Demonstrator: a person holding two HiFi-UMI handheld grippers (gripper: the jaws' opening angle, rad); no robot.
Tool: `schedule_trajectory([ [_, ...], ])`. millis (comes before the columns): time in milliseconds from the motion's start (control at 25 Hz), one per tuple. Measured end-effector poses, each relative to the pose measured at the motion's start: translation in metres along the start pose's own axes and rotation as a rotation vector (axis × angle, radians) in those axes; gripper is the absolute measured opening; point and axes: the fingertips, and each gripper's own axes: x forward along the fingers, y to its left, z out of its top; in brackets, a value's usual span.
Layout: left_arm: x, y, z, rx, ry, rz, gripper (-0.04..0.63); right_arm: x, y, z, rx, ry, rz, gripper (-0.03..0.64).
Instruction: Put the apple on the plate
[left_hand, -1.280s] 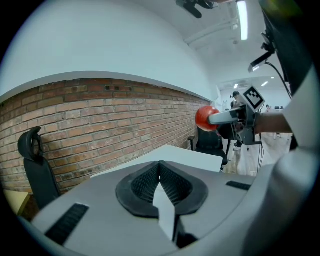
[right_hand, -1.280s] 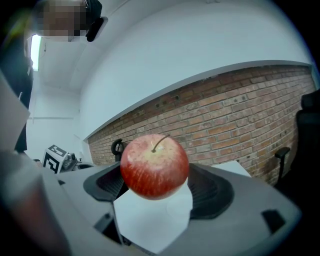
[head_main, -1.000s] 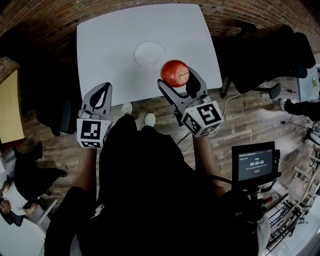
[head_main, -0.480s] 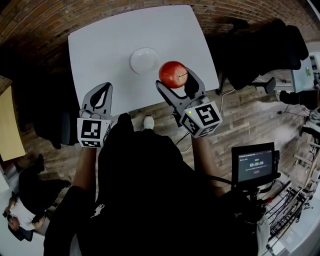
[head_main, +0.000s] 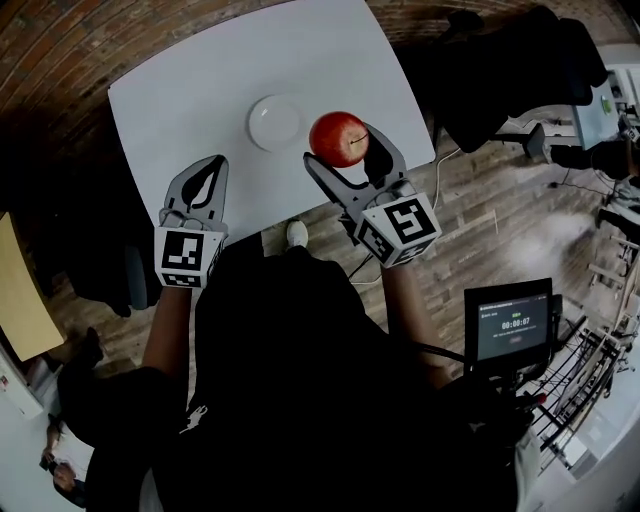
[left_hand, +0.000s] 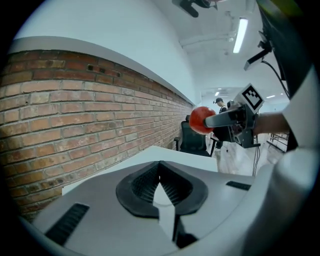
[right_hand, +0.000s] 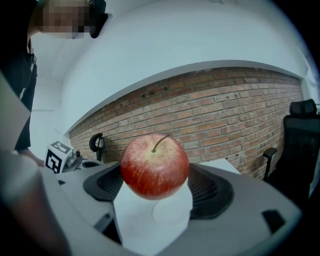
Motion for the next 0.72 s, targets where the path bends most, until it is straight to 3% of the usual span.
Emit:
schedule_trajectory([
  [720, 0.034, 0.010, -0.054, -0.043, 0.085, -0.104, 0.008, 0.050, -0.005, -0.044, -0.005, 0.102, -0.009, 0.396],
])
